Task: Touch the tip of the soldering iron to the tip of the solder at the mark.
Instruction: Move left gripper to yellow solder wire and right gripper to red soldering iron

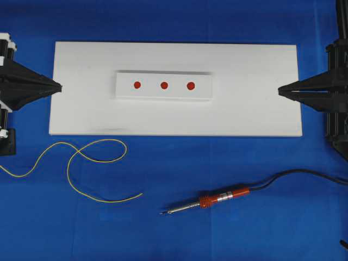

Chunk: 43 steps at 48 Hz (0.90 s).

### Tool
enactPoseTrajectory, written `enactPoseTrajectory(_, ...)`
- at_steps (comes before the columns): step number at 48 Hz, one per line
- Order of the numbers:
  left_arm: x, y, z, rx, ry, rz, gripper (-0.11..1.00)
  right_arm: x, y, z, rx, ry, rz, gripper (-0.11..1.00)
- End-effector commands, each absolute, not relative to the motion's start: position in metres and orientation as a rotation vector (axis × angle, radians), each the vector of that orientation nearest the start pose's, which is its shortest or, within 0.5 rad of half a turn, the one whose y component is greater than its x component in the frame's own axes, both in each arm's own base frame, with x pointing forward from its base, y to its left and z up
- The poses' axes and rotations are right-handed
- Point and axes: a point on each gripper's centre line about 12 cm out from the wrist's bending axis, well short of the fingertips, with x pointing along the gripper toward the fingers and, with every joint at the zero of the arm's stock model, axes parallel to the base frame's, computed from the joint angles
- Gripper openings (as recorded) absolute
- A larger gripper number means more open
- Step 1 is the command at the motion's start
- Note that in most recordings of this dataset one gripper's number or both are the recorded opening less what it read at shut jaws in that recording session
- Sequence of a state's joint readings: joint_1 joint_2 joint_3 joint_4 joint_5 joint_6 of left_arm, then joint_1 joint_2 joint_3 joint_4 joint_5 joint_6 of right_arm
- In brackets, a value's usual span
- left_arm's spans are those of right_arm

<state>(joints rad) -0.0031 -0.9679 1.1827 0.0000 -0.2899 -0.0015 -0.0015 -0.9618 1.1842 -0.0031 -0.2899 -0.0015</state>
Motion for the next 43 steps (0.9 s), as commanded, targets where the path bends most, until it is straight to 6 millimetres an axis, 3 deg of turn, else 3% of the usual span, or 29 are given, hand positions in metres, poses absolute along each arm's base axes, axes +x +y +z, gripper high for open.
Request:
enactPoseTrajectory(1,0.201,-0.008,0.295,-0.017,-0.069,-0.041,0.0,0.202,0.003,0.3,0.019,-0.092,0.016,0.0)
enactPoseTrajectory(7,0.2,-0.018,0.294,-0.035,-0.06,-0.092,0.0,0.208,0.013,0.303,0.044,-0.043,0.061,-0.06)
enactPoseTrajectory(20,0.203,-0.045,0.282,-0.042,-0.002,-0.219,0.0,0.224,0.038,0.289,0.112,0.094,0.161,-0.04)
enactPoseTrajectory(25,0.207,-0.055,0.273,-0.04,0.039,-0.258,0.0,0.229,0.047,0.28,0.148,0.138,0.191,0.05)
enactPoseTrajectory(30,0.211,-0.065,0.264,-0.062,0.076,-0.297,0.03,0.233,0.056,0.271,0.182,0.183,0.216,0.24)
enactPoseTrajectory(34,0.215,-0.075,0.256,-0.098,0.115,-0.328,0.2,0.236,0.065,0.264,0.206,0.216,0.244,0.49)
enactPoseTrajectory(40,0.221,-0.087,0.238,-0.127,0.197,-0.362,0.59,0.241,0.079,0.248,0.231,0.281,0.279,0.83)
enactPoseTrajectory(43,0.224,-0.095,0.229,-0.133,0.234,-0.38,0.76,0.244,0.085,0.24,0.237,0.308,0.292,0.89)
